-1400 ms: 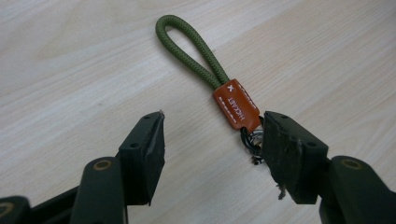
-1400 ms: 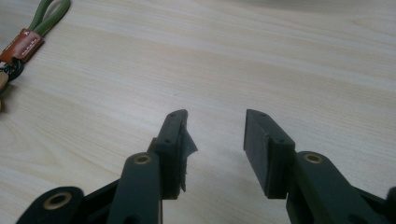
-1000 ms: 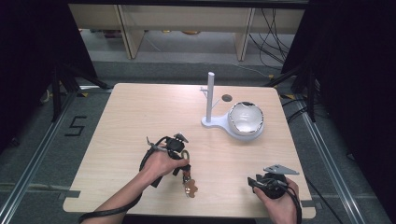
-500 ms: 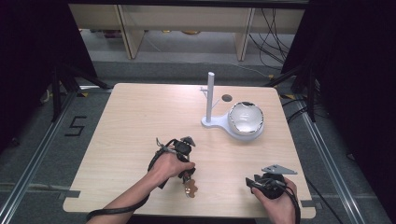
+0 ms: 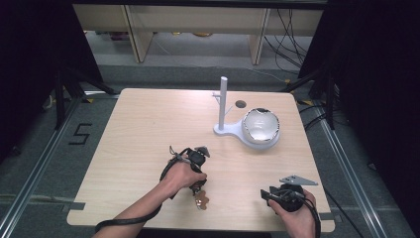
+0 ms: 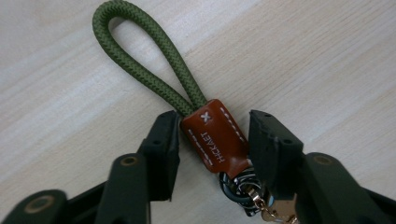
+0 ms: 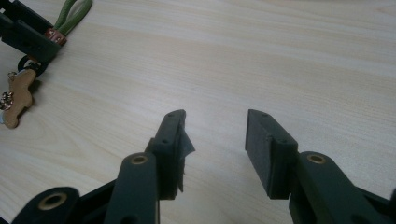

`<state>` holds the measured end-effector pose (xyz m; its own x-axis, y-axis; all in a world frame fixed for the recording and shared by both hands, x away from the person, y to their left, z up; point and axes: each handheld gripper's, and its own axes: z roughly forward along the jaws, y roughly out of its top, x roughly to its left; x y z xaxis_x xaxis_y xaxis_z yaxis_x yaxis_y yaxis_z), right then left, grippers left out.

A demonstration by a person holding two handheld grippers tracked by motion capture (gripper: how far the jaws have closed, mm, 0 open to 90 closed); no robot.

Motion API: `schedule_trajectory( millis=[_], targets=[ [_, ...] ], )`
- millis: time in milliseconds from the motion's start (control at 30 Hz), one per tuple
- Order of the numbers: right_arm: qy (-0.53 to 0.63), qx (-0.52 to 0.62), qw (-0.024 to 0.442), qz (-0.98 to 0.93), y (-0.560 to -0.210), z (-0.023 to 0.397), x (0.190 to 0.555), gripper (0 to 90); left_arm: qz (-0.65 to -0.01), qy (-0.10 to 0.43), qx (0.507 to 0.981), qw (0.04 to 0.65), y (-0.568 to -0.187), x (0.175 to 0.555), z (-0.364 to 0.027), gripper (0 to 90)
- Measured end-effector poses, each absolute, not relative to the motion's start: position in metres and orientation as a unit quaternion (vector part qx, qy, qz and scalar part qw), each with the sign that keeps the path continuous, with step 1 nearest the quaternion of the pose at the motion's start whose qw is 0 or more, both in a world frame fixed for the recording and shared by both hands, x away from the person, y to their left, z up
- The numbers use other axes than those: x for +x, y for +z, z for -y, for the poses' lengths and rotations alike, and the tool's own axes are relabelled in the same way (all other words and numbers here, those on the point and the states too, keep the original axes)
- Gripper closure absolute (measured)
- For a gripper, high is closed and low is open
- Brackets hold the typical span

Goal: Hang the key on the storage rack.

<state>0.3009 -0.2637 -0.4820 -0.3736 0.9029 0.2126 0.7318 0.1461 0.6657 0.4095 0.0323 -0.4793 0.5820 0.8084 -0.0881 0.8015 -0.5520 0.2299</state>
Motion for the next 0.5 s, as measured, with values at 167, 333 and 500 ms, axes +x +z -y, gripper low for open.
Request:
schedule_trajectory(
  millis=[167, 333, 500],
  targets=[
    [0.36, 0.548, 0.11, -0.746, -0.4812, 0.2646, 0.3006, 57.8, -0.442, 0.016, 0.89, 0.115, -0.4794, 0.4114, -0.0361, 57.5],
    [0.368, 0.544, 0.106, -0.747, -0.4809, 0.2651, 0.3006, 57.5, -0.417, 0.026, 0.902, 0.111, -0.4795, 0.4096, -0.0357, 58.6],
    [0.367, 0.546, 0.106, -0.746, -0.4795, 0.2636, 0.2998, 56.8, -0.425, 0.02, 0.899, 0.102, -0.4788, 0.4121, -0.0362, 57.0]
  ],
)
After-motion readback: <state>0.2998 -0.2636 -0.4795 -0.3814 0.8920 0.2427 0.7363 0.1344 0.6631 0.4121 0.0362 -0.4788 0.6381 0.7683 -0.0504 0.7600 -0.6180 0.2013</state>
